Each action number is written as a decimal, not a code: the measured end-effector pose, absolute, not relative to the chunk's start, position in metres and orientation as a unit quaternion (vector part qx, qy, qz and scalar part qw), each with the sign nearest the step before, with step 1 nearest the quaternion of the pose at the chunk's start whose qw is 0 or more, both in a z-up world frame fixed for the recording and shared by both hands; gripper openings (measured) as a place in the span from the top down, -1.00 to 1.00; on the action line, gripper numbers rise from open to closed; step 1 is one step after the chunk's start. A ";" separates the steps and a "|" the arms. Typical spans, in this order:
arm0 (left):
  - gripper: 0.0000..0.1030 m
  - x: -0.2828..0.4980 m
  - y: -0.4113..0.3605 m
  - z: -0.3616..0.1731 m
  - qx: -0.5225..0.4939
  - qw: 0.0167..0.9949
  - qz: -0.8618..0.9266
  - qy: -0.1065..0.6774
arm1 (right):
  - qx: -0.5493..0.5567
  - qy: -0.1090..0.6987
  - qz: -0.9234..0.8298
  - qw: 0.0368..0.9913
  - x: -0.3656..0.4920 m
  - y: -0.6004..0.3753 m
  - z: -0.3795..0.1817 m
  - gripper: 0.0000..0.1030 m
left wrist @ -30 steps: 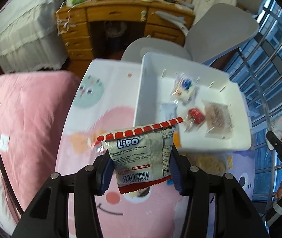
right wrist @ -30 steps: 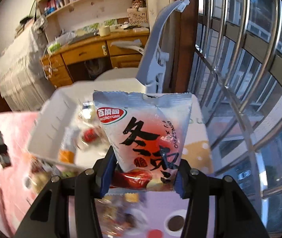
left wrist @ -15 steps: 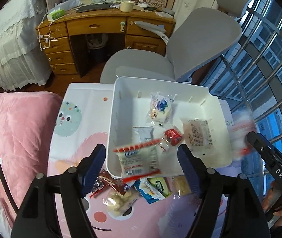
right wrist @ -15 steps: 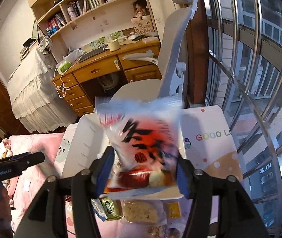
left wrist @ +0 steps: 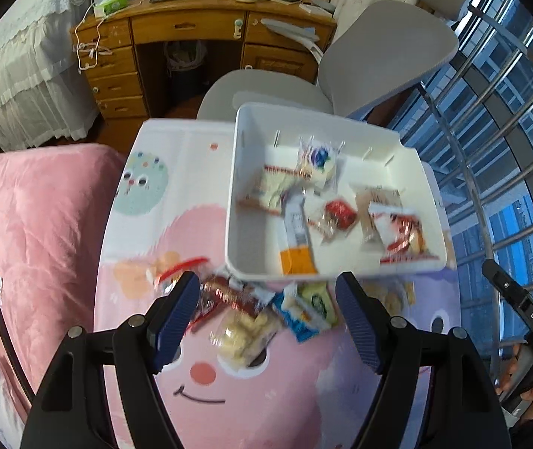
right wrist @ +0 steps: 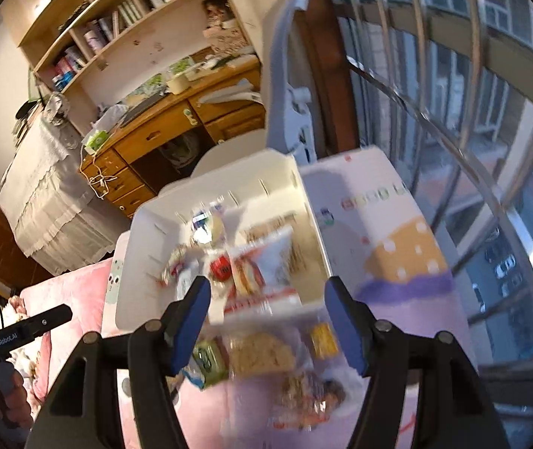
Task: Organize snacks
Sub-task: 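Withdraw both tools from the tray back over the remaining snacks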
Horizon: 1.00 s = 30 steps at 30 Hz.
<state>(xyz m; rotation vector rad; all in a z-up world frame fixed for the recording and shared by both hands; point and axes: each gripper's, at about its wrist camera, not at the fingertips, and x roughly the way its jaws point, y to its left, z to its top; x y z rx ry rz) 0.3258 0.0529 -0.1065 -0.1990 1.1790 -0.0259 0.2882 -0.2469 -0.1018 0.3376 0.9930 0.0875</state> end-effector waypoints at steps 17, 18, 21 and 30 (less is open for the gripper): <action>-0.43 0.239 0.088 -0.136 -0.066 0.805 -0.067 0.585 | 0.240 0.513 -0.042 0.823 0.180 -0.243 -0.140 -0.25; -0.43 0.237 0.087 -0.138 -0.061 0.804 -0.073 0.586 | 0.242 0.513 -0.047 0.822 0.175 -0.242 -0.141 -0.25; -0.43 0.235 0.082 -0.144 -0.045 0.800 -0.088 0.591 | 0.245 0.515 -0.057 0.820 0.163 -0.238 -0.146 -0.25; -0.52 0.246 0.066 -0.161 -0.034 0.788 -0.115 0.604 | 0.235 0.526 -0.056 0.816 0.149 -0.226 -0.158 -0.25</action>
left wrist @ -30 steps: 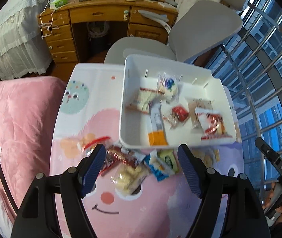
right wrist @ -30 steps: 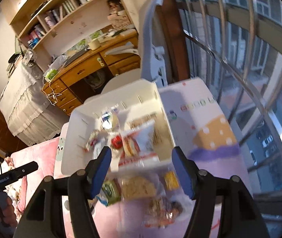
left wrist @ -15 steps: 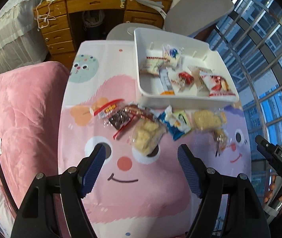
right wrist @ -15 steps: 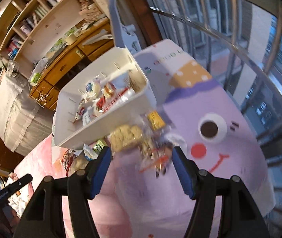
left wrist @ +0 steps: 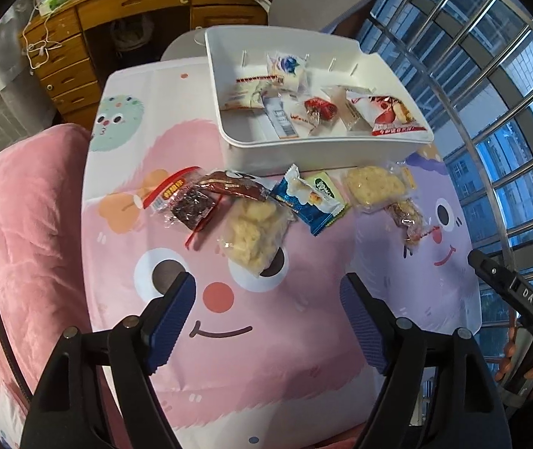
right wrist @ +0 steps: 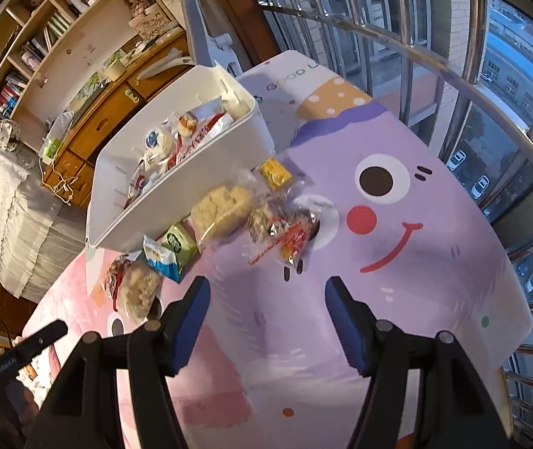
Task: Organize snacks
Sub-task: 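Withdraw both tools from the tray back over the remaining snacks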
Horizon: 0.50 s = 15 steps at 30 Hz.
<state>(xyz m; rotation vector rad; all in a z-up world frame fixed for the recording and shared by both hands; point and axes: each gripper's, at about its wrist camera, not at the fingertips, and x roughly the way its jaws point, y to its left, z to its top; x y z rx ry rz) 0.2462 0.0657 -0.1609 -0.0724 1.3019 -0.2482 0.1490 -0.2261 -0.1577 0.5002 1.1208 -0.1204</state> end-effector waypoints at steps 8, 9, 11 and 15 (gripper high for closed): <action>-0.57 0.269 0.053 -0.197 -0.021 0.755 -0.101 0.648 | 0.197 0.511 -0.036 0.836 0.158 -0.221 -0.179 -0.25; -0.58 0.272 0.052 -0.201 -0.020 0.752 -0.097 0.652 | 0.188 0.508 -0.034 0.840 0.161 -0.219 -0.180 -0.25; -0.58 0.280 0.050 -0.209 -0.016 0.746 -0.089 0.660 | 0.165 0.501 -0.028 0.849 0.166 -0.216 -0.184 -0.25; -0.59 0.295 0.046 -0.226 -0.014 0.736 -0.070 0.674 | 0.117 0.491 -0.013 0.863 0.179 -0.211 -0.193 -0.25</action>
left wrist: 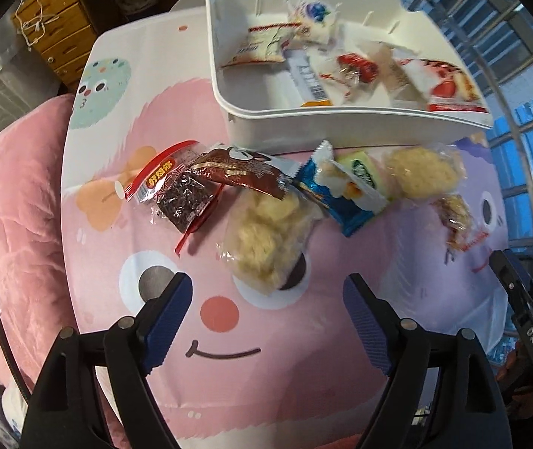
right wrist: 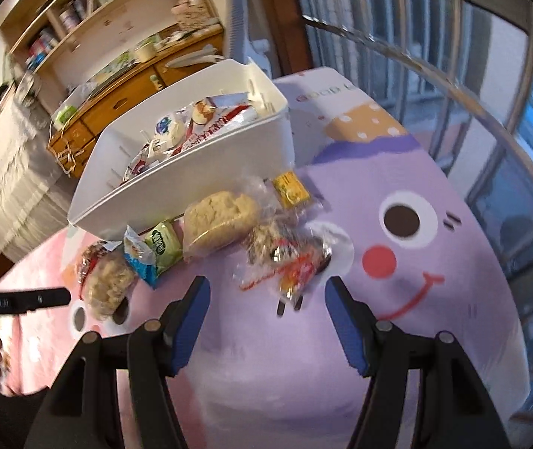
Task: Organize snacks
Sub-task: 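Withdraw both tools from the tray back over the remaining snacks, then grasp the clear round-cookie bag with left gripper while right grasps the nut-cluster bag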
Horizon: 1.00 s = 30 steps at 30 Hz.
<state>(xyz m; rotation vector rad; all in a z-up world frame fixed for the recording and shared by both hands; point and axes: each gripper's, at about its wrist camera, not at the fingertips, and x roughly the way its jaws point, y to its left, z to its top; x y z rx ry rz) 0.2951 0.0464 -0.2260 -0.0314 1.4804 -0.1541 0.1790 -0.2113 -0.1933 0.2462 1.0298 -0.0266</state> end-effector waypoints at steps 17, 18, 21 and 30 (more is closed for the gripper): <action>-0.59 0.337 0.048 -0.286 -0.043 0.713 -0.023 0.699 | -0.019 0.487 0.033 0.873 0.217 -0.197 -0.236 -0.25; -0.59 0.339 0.047 -0.289 -0.042 0.713 -0.021 0.700 | -0.016 0.490 0.034 0.871 0.219 -0.197 -0.238 -0.25; -0.59 0.345 0.045 -0.295 -0.043 0.713 -0.026 0.699 | -0.012 0.498 0.035 0.866 0.224 -0.197 -0.243 -0.25; -0.57 0.356 0.039 -0.310 -0.030 0.717 -0.030 0.696 | -0.048 0.501 0.032 0.864 0.230 -0.189 -0.250 -0.04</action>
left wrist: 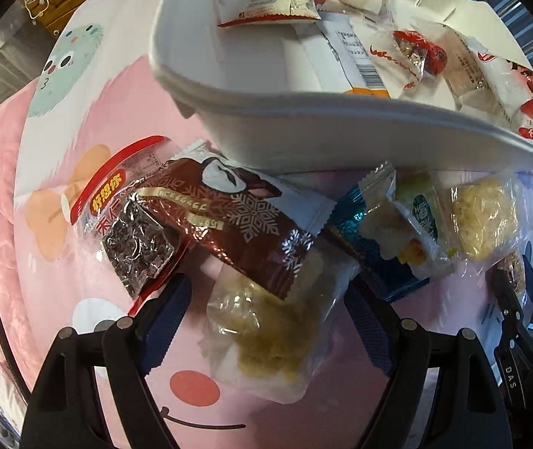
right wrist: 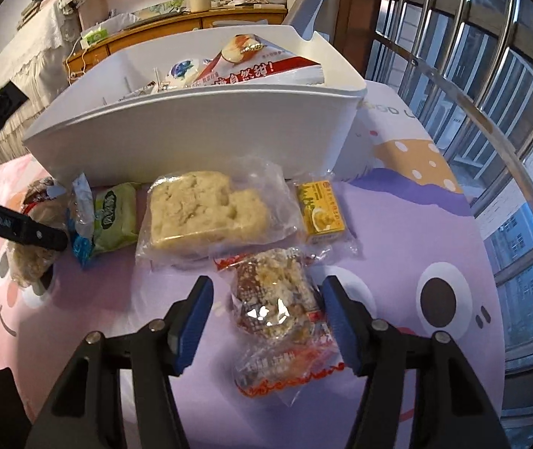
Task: Organize snacks
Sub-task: 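Grasp the clear round-cookie bag with left gripper while right grasps the nut-cluster bag, then carry both bags over the white tray and open both grippers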
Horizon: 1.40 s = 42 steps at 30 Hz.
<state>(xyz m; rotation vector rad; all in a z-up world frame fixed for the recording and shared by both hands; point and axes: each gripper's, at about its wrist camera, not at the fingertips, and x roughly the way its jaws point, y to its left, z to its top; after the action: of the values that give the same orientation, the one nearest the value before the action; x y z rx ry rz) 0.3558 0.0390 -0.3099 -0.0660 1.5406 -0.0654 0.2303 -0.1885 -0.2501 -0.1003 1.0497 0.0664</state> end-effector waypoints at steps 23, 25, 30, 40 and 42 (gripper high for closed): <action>0.24 0.285 0.082 -0.271 -0.078 0.729 -0.045 0.678 | 0.004 0.562 0.049 0.826 0.214 -0.163 -0.240 0.16; 0.24 0.278 0.084 -0.260 -0.081 0.733 -0.048 0.674 | 0.011 0.563 0.060 0.824 0.207 -0.154 -0.237 0.16; 0.24 0.258 0.094 -0.232 -0.076 0.745 -0.054 0.661 | 0.014 0.557 0.087 0.826 0.191 -0.129 -0.226 0.16; 0.24 0.274 0.085 -0.179 -0.027 0.769 -0.085 0.633 | 0.001 0.498 0.149 0.854 0.197 -0.086 -0.177 0.15; 0.24 0.282 0.079 -0.169 -0.015 0.775 -0.090 0.625 | -0.001 0.480 0.153 0.864 0.206 -0.081 -0.164 0.15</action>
<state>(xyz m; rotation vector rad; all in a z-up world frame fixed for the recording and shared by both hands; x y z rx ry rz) 0.2822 0.0791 -0.1686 -0.0324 1.3539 -0.1955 0.2058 -0.0809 -0.1637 -0.0030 1.0059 0.3206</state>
